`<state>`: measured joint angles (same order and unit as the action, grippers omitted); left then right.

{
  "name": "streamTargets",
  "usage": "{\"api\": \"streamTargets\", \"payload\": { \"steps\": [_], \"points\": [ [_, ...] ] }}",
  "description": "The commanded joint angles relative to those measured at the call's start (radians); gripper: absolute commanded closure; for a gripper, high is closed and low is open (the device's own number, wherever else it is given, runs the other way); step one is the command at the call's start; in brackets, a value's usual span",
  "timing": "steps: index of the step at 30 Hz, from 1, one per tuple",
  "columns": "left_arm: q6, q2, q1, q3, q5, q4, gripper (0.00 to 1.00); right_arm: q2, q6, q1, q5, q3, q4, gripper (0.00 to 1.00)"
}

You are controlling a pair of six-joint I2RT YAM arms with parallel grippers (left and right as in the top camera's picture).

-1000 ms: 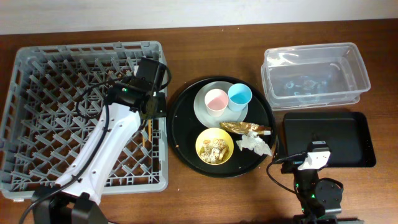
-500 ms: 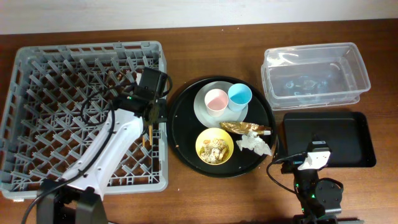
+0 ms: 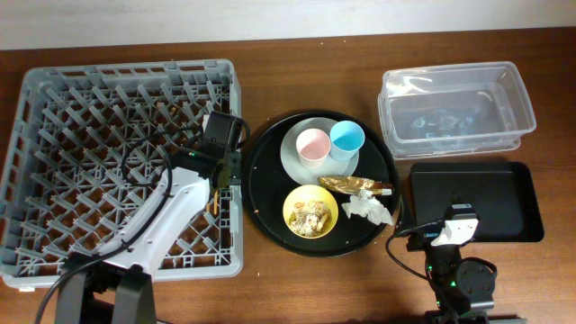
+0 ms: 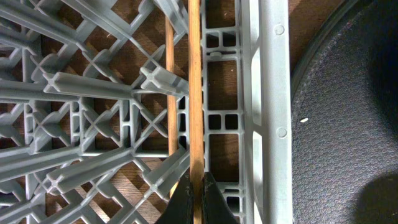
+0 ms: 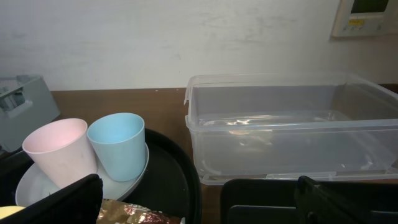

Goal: Sort waste into correct bins and load items into the dishwasher rack
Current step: 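Carry the chopsticks into the dish rack and release with left gripper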

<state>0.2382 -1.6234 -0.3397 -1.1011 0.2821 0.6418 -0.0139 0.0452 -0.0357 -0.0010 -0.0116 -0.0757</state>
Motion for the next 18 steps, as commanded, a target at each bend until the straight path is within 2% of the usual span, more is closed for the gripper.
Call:
{"api": "streamTargets", "payload": {
  "steps": [1,6,7,8,9,10,18],
  "points": [
    [-0.020,0.002,0.003,0.012,0.014,-0.003,0.98,0.005,-0.004,-0.004,0.006,0.006,-0.005,0.01],
    [-0.019,0.002,0.003,0.024,0.014,-0.005,0.98,0.005,-0.004,-0.004,0.006,0.006,-0.005,0.01],
    [-0.019,0.002,0.003,0.024,0.014,-0.006,0.94,0.005,-0.004,-0.004,0.006,0.006,-0.005,0.01],
    [-0.019,0.002,0.003,0.024,0.014,-0.006,0.79,0.005,-0.004,-0.004,0.006,0.006,-0.005,0.01],
    [-0.019,0.002,0.003,0.024,0.014,-0.006,0.70,0.005,-0.004,-0.004,0.006,0.006,-0.005,0.01],
    [-0.019,0.002,0.003,0.024,0.014,-0.006,0.66,0.005,-0.004,-0.004,0.006,0.006,-0.005,0.01],
    [0.008,0.016,0.003,0.012,0.009,-0.006,0.67,0.005,-0.004,-0.004,0.006,0.006,-0.005,0.01]
  ]
}}
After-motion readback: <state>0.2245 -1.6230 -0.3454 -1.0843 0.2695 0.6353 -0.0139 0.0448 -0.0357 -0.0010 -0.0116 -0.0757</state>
